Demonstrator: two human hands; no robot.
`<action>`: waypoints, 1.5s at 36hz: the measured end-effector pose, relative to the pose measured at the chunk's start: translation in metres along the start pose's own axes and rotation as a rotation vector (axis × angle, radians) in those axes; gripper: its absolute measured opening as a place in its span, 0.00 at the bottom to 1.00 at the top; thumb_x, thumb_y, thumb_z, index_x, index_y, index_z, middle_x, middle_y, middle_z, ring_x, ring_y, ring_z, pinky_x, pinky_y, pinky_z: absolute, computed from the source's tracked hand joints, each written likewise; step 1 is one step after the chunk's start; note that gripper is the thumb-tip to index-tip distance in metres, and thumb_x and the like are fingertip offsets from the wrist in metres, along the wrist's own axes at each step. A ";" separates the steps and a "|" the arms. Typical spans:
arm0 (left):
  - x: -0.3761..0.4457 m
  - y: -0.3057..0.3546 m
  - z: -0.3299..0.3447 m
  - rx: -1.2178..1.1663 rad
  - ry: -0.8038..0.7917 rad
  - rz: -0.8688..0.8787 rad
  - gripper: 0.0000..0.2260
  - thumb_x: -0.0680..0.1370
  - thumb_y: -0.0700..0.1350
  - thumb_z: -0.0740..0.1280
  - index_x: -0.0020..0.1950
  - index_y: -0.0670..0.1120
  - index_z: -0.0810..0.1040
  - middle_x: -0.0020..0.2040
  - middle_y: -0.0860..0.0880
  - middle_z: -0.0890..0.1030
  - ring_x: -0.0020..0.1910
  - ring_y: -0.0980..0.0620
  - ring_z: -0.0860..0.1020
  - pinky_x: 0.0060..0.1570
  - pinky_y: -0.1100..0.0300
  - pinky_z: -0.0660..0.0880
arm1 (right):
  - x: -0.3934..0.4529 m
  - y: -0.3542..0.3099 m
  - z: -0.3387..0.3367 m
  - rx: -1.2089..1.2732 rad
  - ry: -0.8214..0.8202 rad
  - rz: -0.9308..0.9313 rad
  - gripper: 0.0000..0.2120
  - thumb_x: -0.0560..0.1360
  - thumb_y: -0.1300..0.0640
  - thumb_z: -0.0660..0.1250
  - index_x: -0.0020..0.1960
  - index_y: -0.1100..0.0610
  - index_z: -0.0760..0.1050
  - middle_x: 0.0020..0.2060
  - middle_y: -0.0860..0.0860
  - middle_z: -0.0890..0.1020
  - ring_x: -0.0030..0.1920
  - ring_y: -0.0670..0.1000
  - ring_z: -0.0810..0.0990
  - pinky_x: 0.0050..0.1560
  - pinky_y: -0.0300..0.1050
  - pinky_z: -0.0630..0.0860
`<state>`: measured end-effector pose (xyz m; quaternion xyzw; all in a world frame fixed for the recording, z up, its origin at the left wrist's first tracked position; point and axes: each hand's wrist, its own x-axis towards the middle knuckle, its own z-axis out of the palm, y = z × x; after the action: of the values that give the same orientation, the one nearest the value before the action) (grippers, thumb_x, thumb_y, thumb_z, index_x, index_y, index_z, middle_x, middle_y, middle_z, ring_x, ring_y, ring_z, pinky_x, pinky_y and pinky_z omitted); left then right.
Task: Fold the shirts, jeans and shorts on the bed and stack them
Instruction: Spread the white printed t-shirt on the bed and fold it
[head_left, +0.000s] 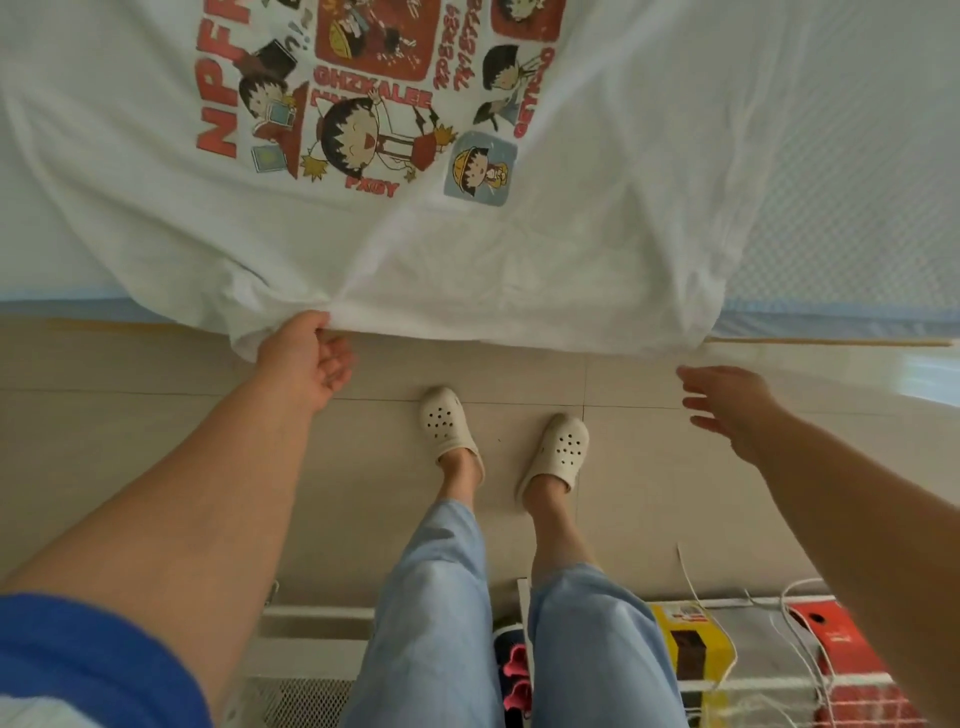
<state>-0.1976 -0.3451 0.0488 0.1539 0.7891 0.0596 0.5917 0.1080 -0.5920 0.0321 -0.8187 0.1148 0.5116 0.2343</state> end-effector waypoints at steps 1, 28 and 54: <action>-0.005 0.002 0.000 0.060 0.004 0.007 0.07 0.78 0.46 0.62 0.40 0.48 0.69 0.31 0.49 0.75 0.32 0.53 0.74 0.34 0.60 0.68 | -0.005 -0.004 0.001 -0.004 0.010 -0.011 0.05 0.74 0.56 0.69 0.46 0.57 0.75 0.39 0.50 0.77 0.39 0.48 0.76 0.39 0.43 0.73; 0.019 0.257 -0.075 0.629 0.233 0.493 0.06 0.75 0.46 0.65 0.45 0.44 0.78 0.44 0.47 0.78 0.45 0.46 0.75 0.42 0.58 0.67 | -0.073 -0.395 0.215 -0.707 -0.145 -0.724 0.05 0.75 0.49 0.65 0.48 0.50 0.77 0.37 0.46 0.81 0.32 0.47 0.79 0.36 0.43 0.77; 0.173 0.461 -0.024 0.877 0.177 0.928 0.08 0.71 0.54 0.68 0.37 0.54 0.71 0.37 0.57 0.75 0.36 0.53 0.73 0.33 0.59 0.63 | 0.042 -0.631 0.338 -1.388 0.373 -0.873 0.33 0.66 0.49 0.73 0.68 0.44 0.66 0.63 0.54 0.65 0.57 0.59 0.74 0.48 0.48 0.70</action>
<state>-0.1848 0.1470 0.0253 0.7014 0.6372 -0.0063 0.3193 0.1319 0.1244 0.0381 -0.8191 -0.5159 0.1861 -0.1683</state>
